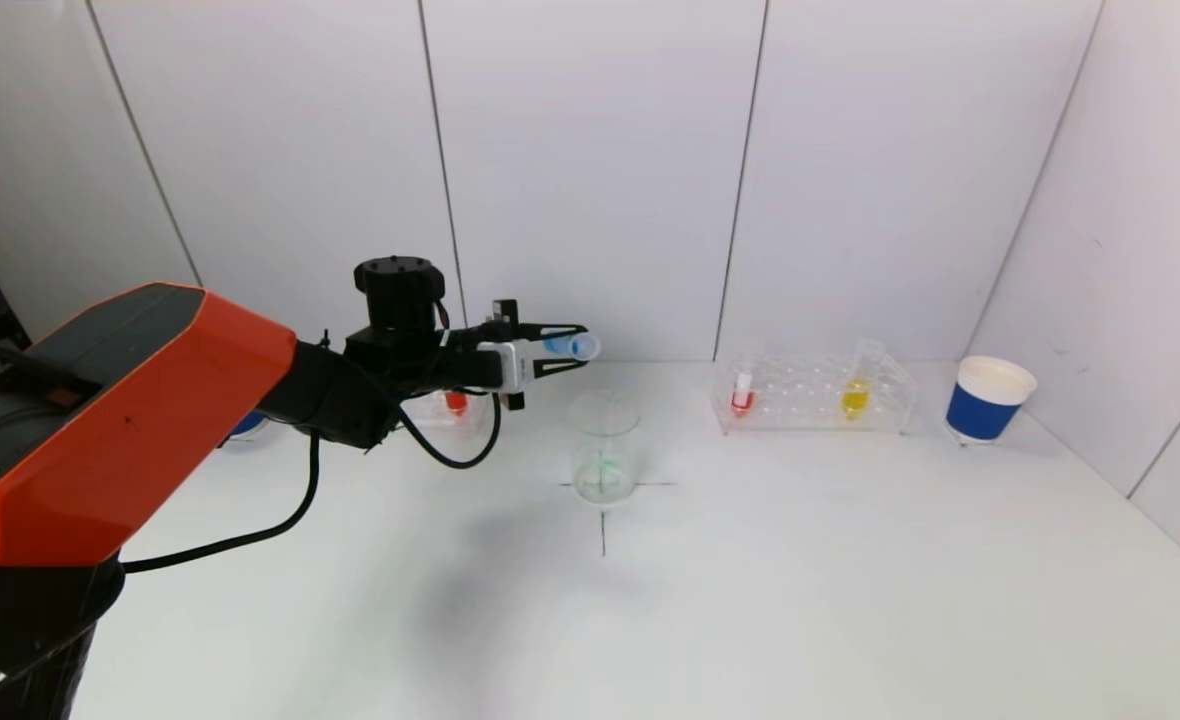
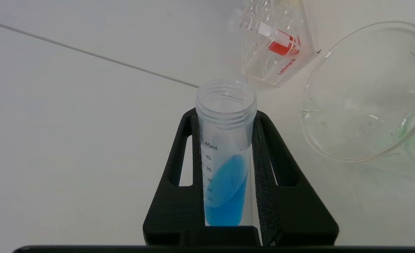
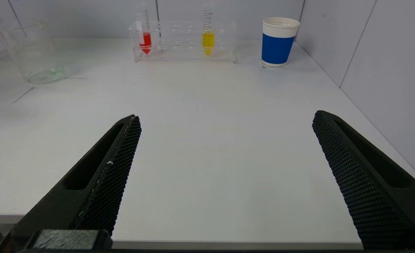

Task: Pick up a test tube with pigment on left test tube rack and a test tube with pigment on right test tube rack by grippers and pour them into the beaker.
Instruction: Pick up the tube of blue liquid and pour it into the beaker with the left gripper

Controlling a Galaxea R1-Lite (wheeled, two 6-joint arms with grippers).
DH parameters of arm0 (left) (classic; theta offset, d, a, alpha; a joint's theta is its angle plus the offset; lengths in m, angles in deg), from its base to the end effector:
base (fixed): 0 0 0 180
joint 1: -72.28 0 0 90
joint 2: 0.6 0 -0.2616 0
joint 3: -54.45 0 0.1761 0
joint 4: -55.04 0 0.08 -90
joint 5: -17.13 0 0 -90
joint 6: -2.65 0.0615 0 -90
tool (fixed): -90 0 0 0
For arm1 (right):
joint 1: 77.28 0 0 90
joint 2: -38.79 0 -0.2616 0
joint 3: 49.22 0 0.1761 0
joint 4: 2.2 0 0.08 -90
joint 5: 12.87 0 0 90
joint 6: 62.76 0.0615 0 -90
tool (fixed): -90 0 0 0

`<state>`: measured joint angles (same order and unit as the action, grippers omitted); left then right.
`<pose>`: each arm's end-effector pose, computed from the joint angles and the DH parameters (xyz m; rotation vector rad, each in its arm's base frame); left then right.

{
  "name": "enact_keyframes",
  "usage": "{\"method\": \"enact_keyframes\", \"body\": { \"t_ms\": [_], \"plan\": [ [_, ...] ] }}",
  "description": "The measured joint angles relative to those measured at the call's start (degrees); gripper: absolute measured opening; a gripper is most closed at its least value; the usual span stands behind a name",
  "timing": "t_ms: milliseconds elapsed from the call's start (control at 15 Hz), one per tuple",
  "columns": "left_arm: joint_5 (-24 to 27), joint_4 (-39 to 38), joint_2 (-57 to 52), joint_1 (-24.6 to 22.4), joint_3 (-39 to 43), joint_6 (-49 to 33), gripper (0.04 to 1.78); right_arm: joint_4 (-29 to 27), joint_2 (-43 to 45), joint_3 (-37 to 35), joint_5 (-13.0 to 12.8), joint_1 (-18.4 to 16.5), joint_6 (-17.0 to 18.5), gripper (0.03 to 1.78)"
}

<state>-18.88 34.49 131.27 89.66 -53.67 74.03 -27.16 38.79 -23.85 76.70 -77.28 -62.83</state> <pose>0.4163 -0.1824 0.1174 1.0538 -0.7197 -1.1046 0.0390 -0.0005 0.0765 -0.0012 -0.0072 -0.0075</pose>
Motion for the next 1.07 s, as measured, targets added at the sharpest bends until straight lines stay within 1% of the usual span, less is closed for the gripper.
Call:
{"method": "enact_keyframes", "body": {
  "t_ms": [333, 467, 1067],
  "plan": [
    [-0.79, 0.04, 1.02, 0.04, -2.01, 5.38, 0.43, 0.0, 0.0, 0.0, 0.0, 0.0, 0.02, 1.77],
    [-1.33, 0.04, 1.34, 0.15, -2.26, 8.83, 0.43, 0.0, 0.0, 0.0, 0.0, 0.0, 0.0, 1.77],
    [-2.97, -0.02, 1.6, 0.44, -2.33, 16.96, 0.43, 0.0, 0.0, 0.0, 0.0, 0.0, 0.0, 1.77]
  ]
}}
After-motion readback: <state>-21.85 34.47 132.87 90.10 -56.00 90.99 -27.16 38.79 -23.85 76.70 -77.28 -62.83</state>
